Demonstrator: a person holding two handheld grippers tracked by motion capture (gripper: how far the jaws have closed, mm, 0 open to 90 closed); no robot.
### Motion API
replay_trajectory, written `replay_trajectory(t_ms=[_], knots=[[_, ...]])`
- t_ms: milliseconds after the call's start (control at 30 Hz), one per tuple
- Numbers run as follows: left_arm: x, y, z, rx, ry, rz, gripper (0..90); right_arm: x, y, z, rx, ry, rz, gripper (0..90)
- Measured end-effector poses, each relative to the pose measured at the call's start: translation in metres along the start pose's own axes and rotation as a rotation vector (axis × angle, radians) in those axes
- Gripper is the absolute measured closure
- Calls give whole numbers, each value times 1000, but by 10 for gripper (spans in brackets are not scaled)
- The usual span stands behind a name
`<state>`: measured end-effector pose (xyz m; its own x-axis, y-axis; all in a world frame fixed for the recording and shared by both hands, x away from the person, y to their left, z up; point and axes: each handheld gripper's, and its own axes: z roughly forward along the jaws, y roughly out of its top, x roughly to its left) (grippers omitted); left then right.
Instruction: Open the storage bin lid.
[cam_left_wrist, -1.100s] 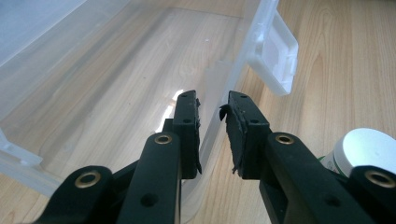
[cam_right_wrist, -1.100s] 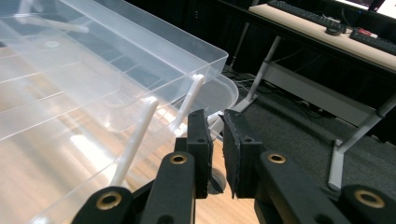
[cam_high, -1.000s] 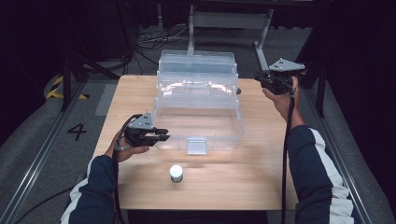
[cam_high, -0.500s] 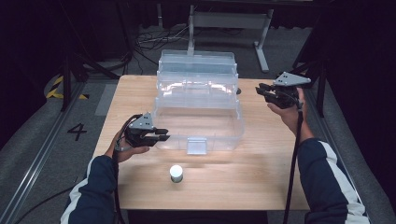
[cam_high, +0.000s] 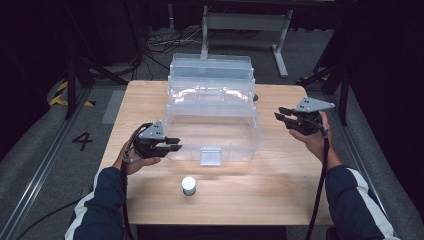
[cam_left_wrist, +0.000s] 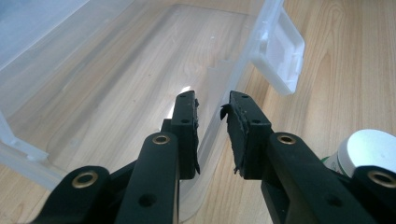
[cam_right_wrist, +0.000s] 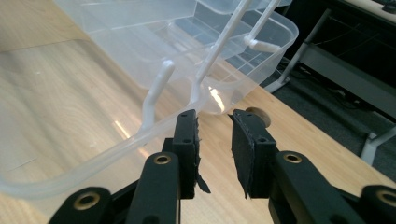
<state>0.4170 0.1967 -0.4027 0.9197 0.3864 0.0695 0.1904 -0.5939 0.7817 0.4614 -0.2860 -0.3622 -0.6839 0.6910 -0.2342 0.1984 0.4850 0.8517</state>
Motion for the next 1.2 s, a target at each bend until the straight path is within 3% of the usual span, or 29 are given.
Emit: replay_trajectory(t_ms=[500,900,1200], knots=[[-2,-1,-6,-11,23,-11,756,15,-32,-12,42,46,2,658],[-8,-2,-21,26,89,-5,736,23,-64,-16,95,90,22,602],[-16,-3,-31,24,123,8,707,28,-88,-19,124,123,40,541]])
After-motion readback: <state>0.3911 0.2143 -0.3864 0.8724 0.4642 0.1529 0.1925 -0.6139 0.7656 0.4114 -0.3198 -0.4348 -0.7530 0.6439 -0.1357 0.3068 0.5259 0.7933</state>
